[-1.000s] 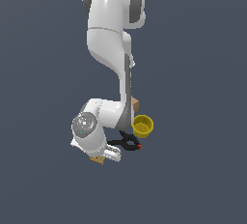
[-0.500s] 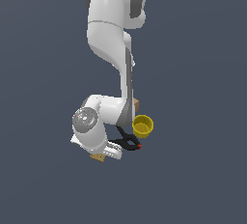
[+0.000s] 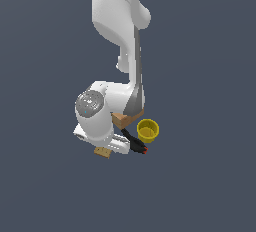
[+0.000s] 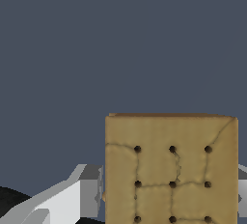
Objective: Pick up a designated object from a clutter of objects.
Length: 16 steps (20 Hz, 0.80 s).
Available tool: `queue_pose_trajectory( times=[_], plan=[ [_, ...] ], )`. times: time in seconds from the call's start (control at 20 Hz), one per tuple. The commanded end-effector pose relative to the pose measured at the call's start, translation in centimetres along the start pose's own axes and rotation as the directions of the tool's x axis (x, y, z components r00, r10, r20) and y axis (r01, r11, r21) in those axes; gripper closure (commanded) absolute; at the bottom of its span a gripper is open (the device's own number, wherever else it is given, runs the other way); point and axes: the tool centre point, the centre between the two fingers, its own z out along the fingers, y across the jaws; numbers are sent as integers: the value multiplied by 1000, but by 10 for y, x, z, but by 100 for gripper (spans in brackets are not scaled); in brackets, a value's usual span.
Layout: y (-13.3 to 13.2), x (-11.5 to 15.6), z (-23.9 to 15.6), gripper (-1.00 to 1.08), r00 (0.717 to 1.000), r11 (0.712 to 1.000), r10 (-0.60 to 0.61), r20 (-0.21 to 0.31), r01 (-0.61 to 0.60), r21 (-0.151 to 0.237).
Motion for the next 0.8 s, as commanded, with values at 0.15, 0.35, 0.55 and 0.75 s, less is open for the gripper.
queue_pose_trajectory(
  times=[0.15, 0.35, 0.55, 0.75],
  plan=[
    [-10, -26, -42, 108, 1000, 1000, -5, 6, 5, 1],
    [-15, -43, -77, 108, 1000, 1000, -5, 6, 5, 1],
    [-20, -60, -113, 108, 1000, 1000, -5, 6, 5, 1],
    [-25, -79, -151, 108, 1000, 1000, -5, 6, 5, 0]
  ],
)
